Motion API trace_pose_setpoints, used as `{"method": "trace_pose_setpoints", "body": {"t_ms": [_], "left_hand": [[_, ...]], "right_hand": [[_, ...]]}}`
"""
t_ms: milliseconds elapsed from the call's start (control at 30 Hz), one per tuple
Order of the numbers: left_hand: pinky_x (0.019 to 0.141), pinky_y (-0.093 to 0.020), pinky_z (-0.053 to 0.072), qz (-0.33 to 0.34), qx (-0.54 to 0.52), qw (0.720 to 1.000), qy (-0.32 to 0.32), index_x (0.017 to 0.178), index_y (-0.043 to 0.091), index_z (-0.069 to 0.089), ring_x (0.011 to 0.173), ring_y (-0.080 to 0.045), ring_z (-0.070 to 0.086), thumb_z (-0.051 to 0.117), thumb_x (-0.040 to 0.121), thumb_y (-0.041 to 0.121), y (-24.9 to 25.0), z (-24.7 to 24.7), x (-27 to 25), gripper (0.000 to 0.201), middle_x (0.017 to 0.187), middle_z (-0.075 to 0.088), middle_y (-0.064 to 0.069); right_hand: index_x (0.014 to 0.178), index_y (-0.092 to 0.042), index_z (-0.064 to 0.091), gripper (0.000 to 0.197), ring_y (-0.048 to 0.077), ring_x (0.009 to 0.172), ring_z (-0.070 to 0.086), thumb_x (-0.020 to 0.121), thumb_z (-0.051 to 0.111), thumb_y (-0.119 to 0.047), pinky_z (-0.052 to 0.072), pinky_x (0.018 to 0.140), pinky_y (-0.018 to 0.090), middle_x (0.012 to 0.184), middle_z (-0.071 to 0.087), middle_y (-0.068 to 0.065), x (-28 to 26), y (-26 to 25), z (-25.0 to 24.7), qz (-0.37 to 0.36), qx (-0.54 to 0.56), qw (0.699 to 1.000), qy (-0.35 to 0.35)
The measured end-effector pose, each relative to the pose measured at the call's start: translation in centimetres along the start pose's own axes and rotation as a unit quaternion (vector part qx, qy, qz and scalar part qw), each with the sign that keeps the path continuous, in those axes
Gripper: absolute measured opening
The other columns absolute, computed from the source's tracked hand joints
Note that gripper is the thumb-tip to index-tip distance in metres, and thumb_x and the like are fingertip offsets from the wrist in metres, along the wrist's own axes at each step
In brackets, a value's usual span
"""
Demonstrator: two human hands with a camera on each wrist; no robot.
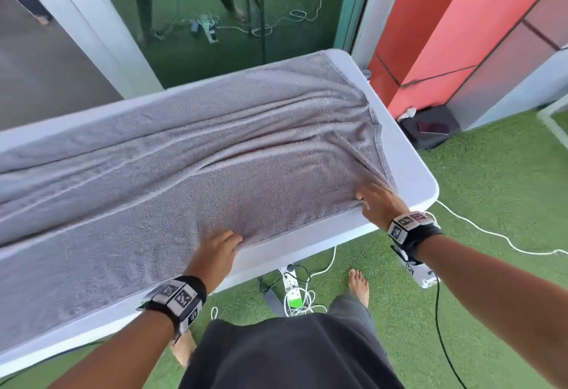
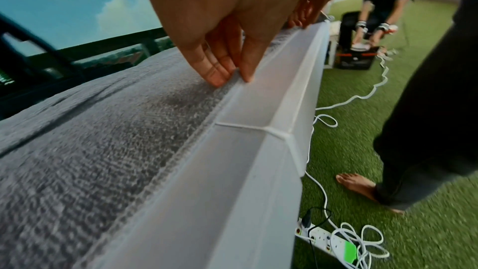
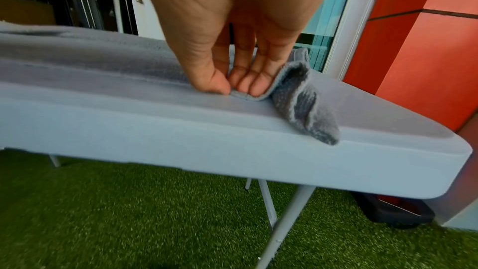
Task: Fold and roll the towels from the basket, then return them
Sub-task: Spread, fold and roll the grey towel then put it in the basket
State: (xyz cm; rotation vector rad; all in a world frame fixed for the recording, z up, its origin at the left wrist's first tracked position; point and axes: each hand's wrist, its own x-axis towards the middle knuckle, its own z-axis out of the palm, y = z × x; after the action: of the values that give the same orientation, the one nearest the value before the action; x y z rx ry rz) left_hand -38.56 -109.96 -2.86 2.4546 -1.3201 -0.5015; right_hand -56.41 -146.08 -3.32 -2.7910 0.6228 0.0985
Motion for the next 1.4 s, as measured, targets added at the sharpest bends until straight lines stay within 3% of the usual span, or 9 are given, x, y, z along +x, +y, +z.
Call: {"method": "trace_pose_setpoints", "body": {"t_ms": [267, 533, 733, 900, 1000, 1067, 1167, 1300, 1400], "left_hand": [[0.069, -0.038, 0.053, -0.035, -0.013, 0.999, 0.038, 0.087, 0.004, 0.071, 0.072, -0.020, 0.058, 0.062, 0.083, -0.003, 0.9, 0.0, 1.2, 0.012, 0.078, 0.064, -0.006], [0.068, -0.014, 0.040, -0.053, -0.051, 0.996, 0.056, 0.087, 0.006, 0.071, 0.072, -0.012, 0.054, 0.062, 0.087, 0.001, 0.8, 0.5, 1.2, 0.010, 0.082, 0.063, -0.002], [0.066, -0.023, 0.043, -0.070, -0.069, 0.994, 0.047, 0.084, 0.007, 0.070, 0.069, -0.013, 0.054, 0.062, 0.087, 0.000, 0.7, 0.3, 1.5, 0.011, 0.078, 0.057, 0.004], [0.071, -0.019, 0.040, 0.008, -0.108, 0.994, -0.030, 0.085, 0.019, 0.066, 0.074, 0.003, 0.047, 0.063, 0.088, 0.008, 2.8, 0.0, 0.0, 0.012, 0.078, 0.051, 0.018], [0.086, -0.031, 0.048, 0.017, -0.108, 0.985, -0.132, 0.092, 0.023, 0.068, 0.080, -0.001, 0.054, 0.063, 0.089, 0.022, 3.9, 0.1, -1.3, 0.006, 0.086, 0.058, 0.017], [0.087, -0.020, 0.047, 0.000, -0.139, 0.978, -0.154, 0.104, 0.022, 0.069, 0.083, 0.002, 0.056, 0.062, 0.090, 0.022, 3.8, -0.3, -2.4, 0.016, 0.096, 0.062, 0.015], [0.081, -0.006, 0.041, -0.061, -0.181, 0.978, -0.080, 0.118, 0.023, 0.063, 0.087, 0.009, 0.053, 0.059, 0.093, 0.015, 1.9, -1.0, -5.0, 0.027, 0.107, 0.059, 0.015], [0.099, -0.034, 0.037, -0.179, -0.139, 0.973, 0.030, 0.110, 0.022, 0.064, 0.102, -0.002, 0.049, 0.056, 0.093, 0.013, -3.4, -1.6, -10.9, 0.021, 0.110, 0.055, 0.016], [0.101, -0.034, 0.036, -0.267, -0.087, 0.955, 0.093, 0.109, 0.017, 0.064, 0.109, -0.007, 0.044, 0.056, 0.090, 0.008, -7.5, -2.3, -15.9, 0.023, 0.116, 0.058, 0.004]], "right_hand": [[0.101, -0.006, 0.062, 0.019, 0.027, 0.090, 0.062, 0.082, 0.062, -0.008, 0.053, 0.078, 0.036, 0.097, 0.064, 0.009, -0.8, -0.8, 0.0, 0.007, -0.011, 1.000, 0.012], [0.115, -0.008, 0.062, 0.030, 0.027, 0.093, 0.064, 0.086, 0.056, -0.003, 0.055, 0.078, 0.035, 0.108, 0.064, 0.009, -1.6, 0.2, 0.4, 0.012, -0.012, 1.000, 0.008], [0.090, -0.019, 0.059, 0.018, 0.022, 0.089, 0.060, 0.083, 0.052, -0.004, 0.050, 0.073, 0.030, 0.095, 0.056, -0.003, -1.8, -0.4, -1.2, 0.070, 0.034, 0.995, -0.056], [0.101, -0.024, 0.069, 0.026, 0.017, 0.096, 0.061, 0.082, 0.058, -0.011, 0.041, 0.098, 0.042, 0.103, 0.067, -0.005, -6.4, -0.1, -1.1, 0.107, -0.044, 0.993, 0.026], [0.102, -0.029, 0.067, 0.020, 0.014, 0.091, 0.063, 0.085, 0.060, -0.019, 0.041, 0.099, 0.042, 0.102, 0.068, -0.007, -9.0, -0.2, -0.9, 0.138, -0.093, 0.983, -0.082], [0.102, -0.029, 0.064, 0.017, 0.010, 0.092, 0.062, 0.088, 0.059, -0.021, 0.044, 0.096, 0.036, 0.105, 0.066, -0.009, -9.2, -1.4, -0.8, 0.147, -0.069, 0.974, -0.158], [0.105, -0.026, 0.063, 0.019, 0.005, 0.083, 0.060, 0.091, 0.054, -0.016, 0.048, 0.070, 0.017, 0.105, 0.064, -0.009, -7.6, -5.6, 0.0, 0.084, 0.013, 0.980, -0.182], [0.104, -0.023, 0.063, 0.016, 0.003, 0.080, 0.060, 0.095, 0.050, -0.018, 0.052, 0.072, 0.018, 0.098, 0.062, -0.010, -4.2, -15.4, 1.7, -0.051, 0.093, 0.972, -0.208], [0.098, -0.021, 0.065, 0.015, 0.003, 0.075, 0.060, 0.095, 0.051, -0.017, 0.056, 0.074, 0.025, 0.094, 0.067, -0.006, -2.4, -23.6, 3.7, -0.163, 0.123, 0.952, -0.227]]}}
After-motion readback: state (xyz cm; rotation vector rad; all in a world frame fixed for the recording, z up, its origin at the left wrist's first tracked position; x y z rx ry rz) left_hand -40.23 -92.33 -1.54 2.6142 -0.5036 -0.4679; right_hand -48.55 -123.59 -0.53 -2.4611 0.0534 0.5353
